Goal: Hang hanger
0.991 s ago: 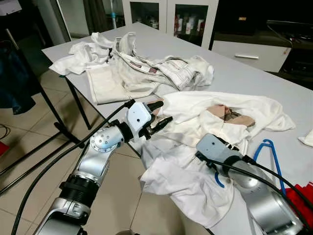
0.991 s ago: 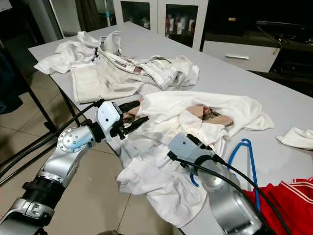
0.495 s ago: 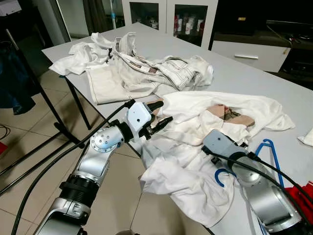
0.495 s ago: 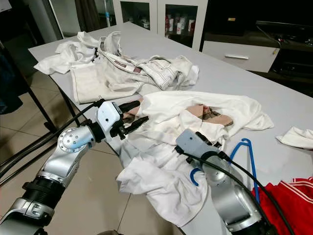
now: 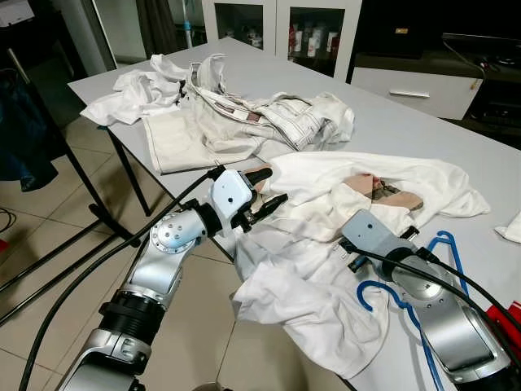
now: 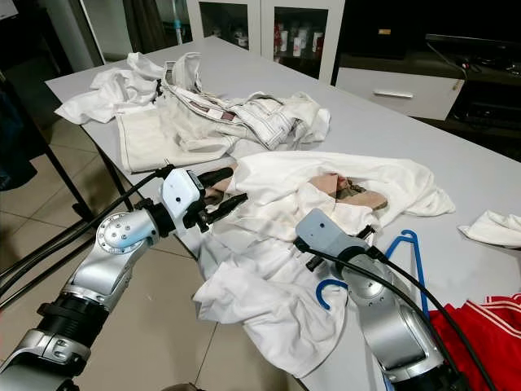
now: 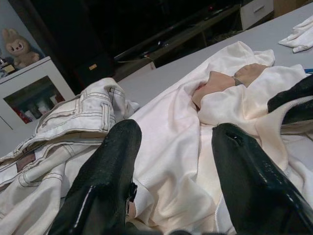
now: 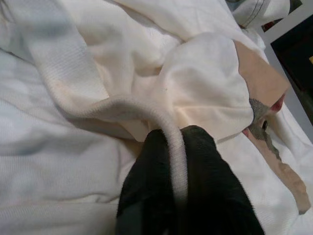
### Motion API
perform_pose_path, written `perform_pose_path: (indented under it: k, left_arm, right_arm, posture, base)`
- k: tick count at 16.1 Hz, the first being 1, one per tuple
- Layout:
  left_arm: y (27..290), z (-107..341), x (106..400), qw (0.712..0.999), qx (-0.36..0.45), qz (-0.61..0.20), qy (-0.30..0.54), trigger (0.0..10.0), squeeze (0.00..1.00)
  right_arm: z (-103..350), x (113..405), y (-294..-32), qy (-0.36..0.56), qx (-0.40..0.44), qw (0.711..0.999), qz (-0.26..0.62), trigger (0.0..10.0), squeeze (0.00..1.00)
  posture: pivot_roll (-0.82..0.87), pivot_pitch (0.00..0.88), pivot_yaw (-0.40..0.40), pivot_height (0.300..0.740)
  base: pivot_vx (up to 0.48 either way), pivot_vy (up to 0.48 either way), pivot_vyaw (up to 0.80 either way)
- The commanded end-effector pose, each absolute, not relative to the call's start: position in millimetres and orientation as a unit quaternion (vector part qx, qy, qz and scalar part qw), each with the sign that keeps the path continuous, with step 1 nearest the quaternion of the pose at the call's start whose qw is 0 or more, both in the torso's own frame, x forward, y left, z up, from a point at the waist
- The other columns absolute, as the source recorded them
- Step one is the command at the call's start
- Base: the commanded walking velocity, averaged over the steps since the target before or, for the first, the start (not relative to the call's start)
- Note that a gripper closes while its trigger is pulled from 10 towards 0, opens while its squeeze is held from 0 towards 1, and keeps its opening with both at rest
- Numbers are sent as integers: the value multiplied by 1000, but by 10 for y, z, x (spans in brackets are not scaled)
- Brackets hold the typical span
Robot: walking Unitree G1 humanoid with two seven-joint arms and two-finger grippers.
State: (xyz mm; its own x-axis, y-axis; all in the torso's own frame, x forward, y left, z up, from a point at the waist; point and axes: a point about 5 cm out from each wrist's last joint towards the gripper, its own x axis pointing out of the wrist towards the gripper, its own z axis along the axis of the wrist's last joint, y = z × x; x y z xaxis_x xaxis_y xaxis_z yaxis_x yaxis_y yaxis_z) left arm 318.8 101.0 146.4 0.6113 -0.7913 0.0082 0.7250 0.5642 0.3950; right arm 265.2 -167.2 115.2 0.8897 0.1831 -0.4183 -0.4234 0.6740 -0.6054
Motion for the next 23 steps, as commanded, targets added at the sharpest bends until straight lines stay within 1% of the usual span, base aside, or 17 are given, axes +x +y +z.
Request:
perform_pose_path:
  k: [1, 4, 6, 8, 12, 15, 17, 19, 23]
  left_arm:
    - [992, 1504, 3211, 875, 187, -435, -98, 10000, 0]
    - [988, 1509, 3214, 875, 187, -434, -100, 10000, 0]
    - [984, 1512, 3217, 875, 188, -435, -101, 10000, 0]
    - [981, 1517, 3217, 875, 188, -434, -102, 10000, 0]
    - [986, 1513, 3211, 877, 187, -431, -103, 10000, 0]
    - [979, 1515, 3211, 877, 186, -431, -105, 10000, 0]
    - [968, 1519, 3209, 876, 185, -432, -107, 10000, 0]
    - [964, 1521, 3209, 876, 185, -432, -107, 10000, 0]
    - [956, 1518, 3201, 877, 184, -431, -108, 10000, 0]
  right_arm:
    - [1203, 2667, -1653, 148, -374, 899, 173, 0, 0]
    - [1251, 2702, -1666, 139, -356, 910, 163, 0, 0]
    - [1387, 2776, -1692, 123, -331, 921, 164, 0, 0]
    - [1606, 2863, -1822, 103, -329, 927, 150, 0, 0]
    - [1771, 2992, -2057, 95, -349, 925, 114, 0, 0]
    - [1896, 3097, -2074, 77, -355, 926, 98, 0, 0]
    - [2154, 3224, -2040, 34, -347, 934, 76, 0, 0]
    - [2438, 3340, -2047, -10, -349, 935, 58, 0, 0]
    - [2733, 3459, -2140, -49, -363, 930, 20, 0, 0]
  posture:
    - [-15, 0, 62, 723]
    - [-13, 0, 61, 723]
    - [-12, 0, 60, 723]
    - [-9, 0, 58, 723]
    - [-7, 0, 53, 723]
    - [-8, 0, 52, 723]
    - [-7, 0, 53, 723]
    - [-7, 0, 53, 723]
    - [2, 0, 46, 723]
  base:
    - [0, 0, 0]
    - [0, 0, 0]
    - [0, 0, 0]
    - [0, 0, 0]
    - [0, 0, 0]
    - [0, 0, 0]
    - [0, 0, 0]
    - [0, 0, 0]
    - [0, 0, 0]
